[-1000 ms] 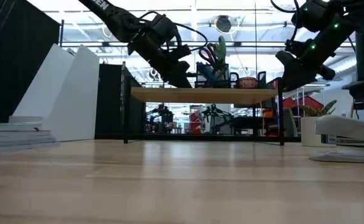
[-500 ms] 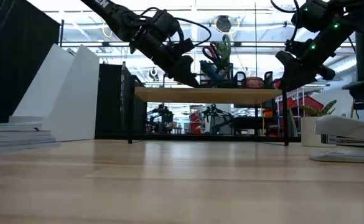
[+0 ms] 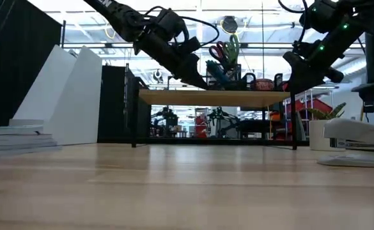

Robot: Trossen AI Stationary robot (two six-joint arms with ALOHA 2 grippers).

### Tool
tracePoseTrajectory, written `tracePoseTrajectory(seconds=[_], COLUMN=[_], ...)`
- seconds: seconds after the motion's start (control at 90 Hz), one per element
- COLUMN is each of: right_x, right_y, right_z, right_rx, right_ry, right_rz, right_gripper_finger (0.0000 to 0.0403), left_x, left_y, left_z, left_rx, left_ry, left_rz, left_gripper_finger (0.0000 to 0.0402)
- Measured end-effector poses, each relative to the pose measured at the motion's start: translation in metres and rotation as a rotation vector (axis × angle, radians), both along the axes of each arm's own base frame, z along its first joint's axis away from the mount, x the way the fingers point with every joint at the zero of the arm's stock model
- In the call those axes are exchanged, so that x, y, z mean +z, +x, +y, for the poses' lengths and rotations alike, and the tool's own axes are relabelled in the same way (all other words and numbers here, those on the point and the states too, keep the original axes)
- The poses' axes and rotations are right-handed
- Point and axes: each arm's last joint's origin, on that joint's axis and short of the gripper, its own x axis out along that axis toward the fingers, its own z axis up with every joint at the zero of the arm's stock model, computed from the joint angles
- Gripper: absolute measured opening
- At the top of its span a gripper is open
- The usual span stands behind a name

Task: Stock shelves
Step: Put the desk organizer on the shelf, then adjust the bookshelf

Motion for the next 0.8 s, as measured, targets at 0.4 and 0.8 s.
tracePoseTrajectory(seconds=[0.4,0.8], right_x=[0.000,0.015], right_y=[0.000,-0.011], right_z=[0.000,0.010], right_rx=[0.018,0.036], right_ry=[-0.013,-0.097], right_rz=[0.017,-0.044], right_gripper_finger=[0.0141,0.0141], left_x=[0.007,0.046], left_y=[-0.005,-0.031], left_z=[-0.002,-0.024], left_rx=[0.014,0.117], left_ry=[0.003,0.072], left_rz=[0.013,0.067], left_gripper_finger=[0.0038,0.0038])
